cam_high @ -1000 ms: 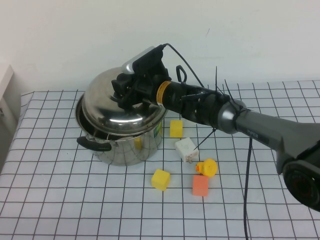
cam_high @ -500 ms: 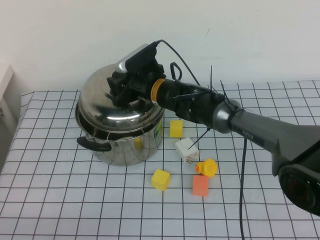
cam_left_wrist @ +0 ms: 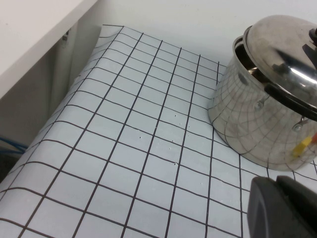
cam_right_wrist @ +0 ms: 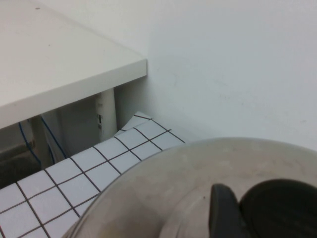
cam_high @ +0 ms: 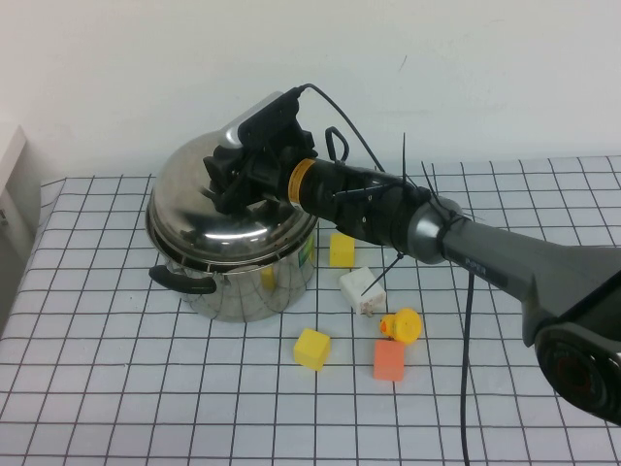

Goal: Cover the pot
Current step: Place the pot lid on the pot

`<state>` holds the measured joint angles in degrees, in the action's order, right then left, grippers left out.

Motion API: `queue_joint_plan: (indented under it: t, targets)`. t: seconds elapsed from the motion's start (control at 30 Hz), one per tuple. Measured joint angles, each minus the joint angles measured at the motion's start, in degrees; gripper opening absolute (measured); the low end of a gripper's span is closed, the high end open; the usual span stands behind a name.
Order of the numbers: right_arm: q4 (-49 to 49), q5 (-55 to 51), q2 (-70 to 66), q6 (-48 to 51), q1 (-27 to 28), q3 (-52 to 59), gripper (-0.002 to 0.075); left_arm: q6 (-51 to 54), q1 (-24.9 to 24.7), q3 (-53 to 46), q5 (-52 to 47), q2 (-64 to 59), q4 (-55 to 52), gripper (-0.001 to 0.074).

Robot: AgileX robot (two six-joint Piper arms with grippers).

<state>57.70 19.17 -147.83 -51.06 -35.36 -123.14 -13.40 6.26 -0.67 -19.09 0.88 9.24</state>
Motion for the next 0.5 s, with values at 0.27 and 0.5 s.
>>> queue_joint_plan:
  t: [0.27,0.5]
  targets:
    - [0.1,0.0,-0.3,0.0,-0.2,0.0,0.0348,0.0,0.0,0.0,0.0,0.0,0.0,-0.0003]
    - [0.4,0.0,-1.1,-0.2,-0.3,-0.1,0.0348,0.0,0.0,0.0,0.0,0.0,0.0,-0.0003]
